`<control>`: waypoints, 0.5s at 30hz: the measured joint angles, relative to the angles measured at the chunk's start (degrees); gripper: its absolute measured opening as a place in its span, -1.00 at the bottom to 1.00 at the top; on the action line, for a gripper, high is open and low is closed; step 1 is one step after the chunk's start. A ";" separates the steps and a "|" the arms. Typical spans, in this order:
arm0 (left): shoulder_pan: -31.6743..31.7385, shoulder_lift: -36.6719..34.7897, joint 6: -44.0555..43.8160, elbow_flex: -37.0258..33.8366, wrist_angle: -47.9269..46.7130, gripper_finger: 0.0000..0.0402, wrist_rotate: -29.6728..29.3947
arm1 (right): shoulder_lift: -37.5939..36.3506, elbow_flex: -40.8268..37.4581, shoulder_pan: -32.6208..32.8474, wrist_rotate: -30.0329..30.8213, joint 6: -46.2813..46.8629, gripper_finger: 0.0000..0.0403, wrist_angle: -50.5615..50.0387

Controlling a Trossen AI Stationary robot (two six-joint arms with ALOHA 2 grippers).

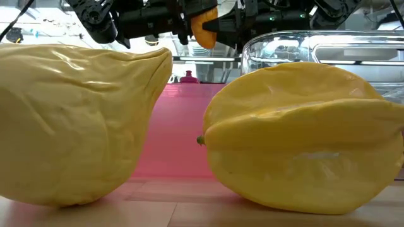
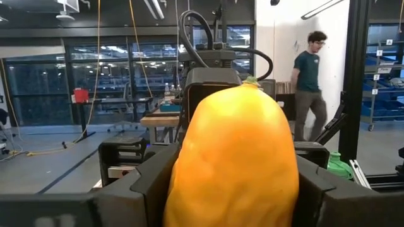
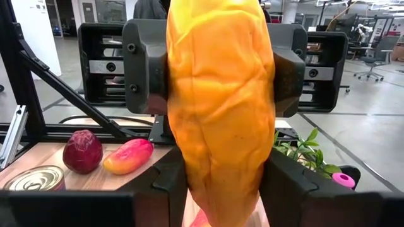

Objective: Pick & Place Food Item
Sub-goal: Put the middle mango on the center into the transparent bin

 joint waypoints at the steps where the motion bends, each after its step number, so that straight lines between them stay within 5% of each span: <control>1: 0.00 0.00 0.00 0.00 -0.02 0.01 -0.17 | 0.00 0.00 0.00 -0.01 0.00 -0.26 -0.04; 15: -0.24 0.00 0.13 -0.02 0.26 0.01 -0.35 | -0.04 0.00 0.04 -0.01 -0.02 -0.24 -0.04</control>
